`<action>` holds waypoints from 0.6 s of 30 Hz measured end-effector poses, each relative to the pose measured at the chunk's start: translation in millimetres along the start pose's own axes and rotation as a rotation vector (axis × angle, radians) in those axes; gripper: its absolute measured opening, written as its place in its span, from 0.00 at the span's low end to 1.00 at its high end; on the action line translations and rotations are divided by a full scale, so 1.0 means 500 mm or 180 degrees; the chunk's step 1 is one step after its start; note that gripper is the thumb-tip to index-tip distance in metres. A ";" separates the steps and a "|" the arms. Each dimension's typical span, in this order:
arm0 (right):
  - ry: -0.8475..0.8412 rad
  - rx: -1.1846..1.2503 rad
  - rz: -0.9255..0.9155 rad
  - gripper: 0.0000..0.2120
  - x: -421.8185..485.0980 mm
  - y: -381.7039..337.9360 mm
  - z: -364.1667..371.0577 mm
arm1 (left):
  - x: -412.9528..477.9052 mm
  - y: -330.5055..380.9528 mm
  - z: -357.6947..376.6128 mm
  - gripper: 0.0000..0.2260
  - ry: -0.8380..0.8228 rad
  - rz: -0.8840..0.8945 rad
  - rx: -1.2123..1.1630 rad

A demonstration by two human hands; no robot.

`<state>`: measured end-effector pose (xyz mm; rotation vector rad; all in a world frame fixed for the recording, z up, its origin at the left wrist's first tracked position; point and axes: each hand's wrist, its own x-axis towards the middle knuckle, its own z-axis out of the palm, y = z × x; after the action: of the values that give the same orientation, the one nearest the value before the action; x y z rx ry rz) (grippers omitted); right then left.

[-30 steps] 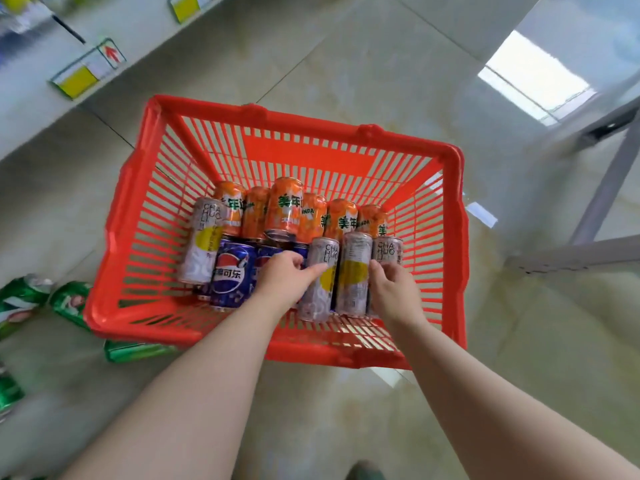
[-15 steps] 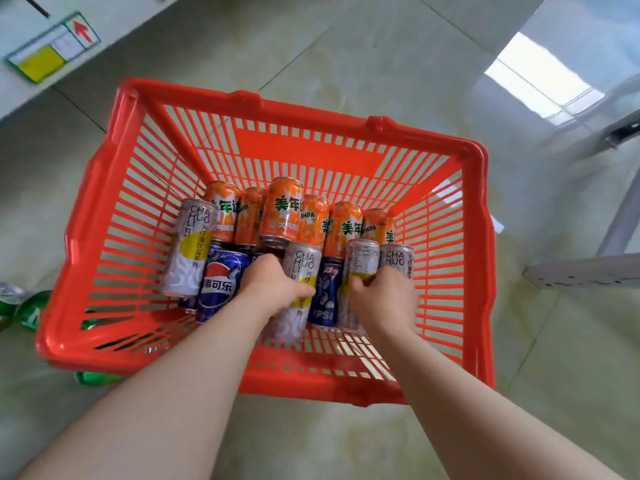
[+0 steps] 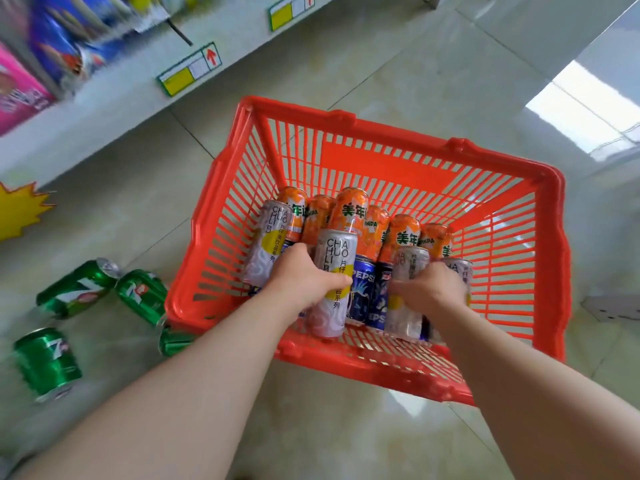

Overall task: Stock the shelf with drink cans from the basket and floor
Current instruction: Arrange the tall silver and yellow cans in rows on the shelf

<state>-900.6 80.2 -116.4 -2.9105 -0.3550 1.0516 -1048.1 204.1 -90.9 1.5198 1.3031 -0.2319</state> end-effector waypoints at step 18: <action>-0.1390 0.1687 -0.1672 0.13 -0.387 -0.195 -0.449 | -0.443 0.187 -0.443 0.14 0.0523 0.0160 -0.1510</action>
<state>-922.5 143.9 188.3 -1.9626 -0.6786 1.3975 -1160.1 262.5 210.7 1.1790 1.3308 0.2276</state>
